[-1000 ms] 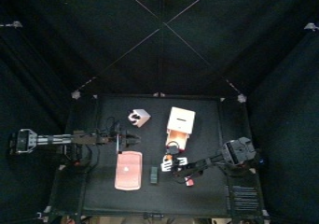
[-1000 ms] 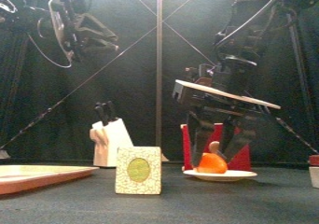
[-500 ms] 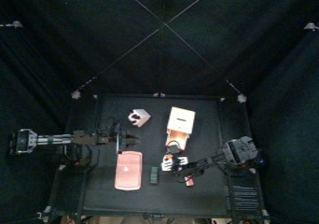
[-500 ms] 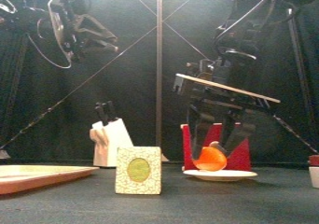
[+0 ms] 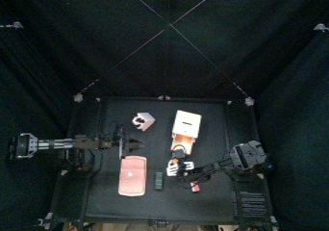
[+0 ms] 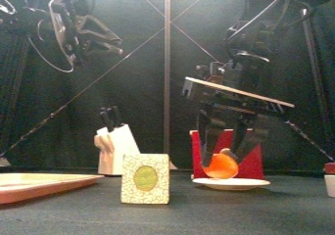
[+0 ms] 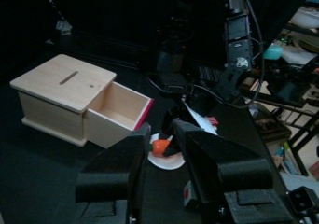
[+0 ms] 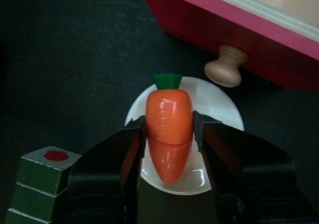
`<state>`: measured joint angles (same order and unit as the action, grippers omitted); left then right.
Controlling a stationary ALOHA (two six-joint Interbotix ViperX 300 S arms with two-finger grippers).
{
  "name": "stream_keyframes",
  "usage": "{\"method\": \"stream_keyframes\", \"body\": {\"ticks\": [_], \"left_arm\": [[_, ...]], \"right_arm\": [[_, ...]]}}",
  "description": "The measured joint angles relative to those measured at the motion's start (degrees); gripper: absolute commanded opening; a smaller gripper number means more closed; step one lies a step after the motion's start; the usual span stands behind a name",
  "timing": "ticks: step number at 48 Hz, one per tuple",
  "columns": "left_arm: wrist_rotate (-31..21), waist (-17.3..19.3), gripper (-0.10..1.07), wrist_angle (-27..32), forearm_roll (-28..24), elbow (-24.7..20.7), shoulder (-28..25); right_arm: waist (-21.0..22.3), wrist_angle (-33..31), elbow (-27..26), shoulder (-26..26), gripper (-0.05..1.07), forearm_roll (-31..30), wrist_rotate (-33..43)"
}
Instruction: Grab carrot
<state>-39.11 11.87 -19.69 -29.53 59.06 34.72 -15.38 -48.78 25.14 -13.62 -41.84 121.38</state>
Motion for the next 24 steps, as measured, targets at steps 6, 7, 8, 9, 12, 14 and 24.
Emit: {"method": "stream_keyframes", "body": {"ticks": [6,7,8,9,12,14,24], "left_arm": [[0.0,0.18,0.71,0.0,0.0,0.0,0.09],[0.0,0.18,0.71,0.0,-0.09,-0.09,0.09],[0.0,0.26,0.71,0.0,-0.09,0.0,0.09],[0.0,0.35,0.71,0.0,0.0,0.0,0.09],[0.0,0.53,0.71,0.0,0.0,0.0,0.18],[0.0,0.62,0.71,0.0,-0.09,0.0,0.18],[0.0,1.23,0.71,0.0,0.0,0.09,0.18]], "right_arm": [[0.0,0.0,0.0,0.0,0.64,0.0,0.0],[0.0,0.0,0.0,0.0,0.64,0.0,0.0],[0.0,0.0,0.0,0.0,0.64,0.0,0.0],[0.0,0.0,0.0,0.0,0.64,0.0,0.0],[0.0,0.0,0.0,0.0,0.64,0.0,0.0],[0.0,0.0,-0.09,0.0,0.64,0.0,0.0],[0.0,0.0,-0.26,0.0,0.64,0.0,0.0]]}}
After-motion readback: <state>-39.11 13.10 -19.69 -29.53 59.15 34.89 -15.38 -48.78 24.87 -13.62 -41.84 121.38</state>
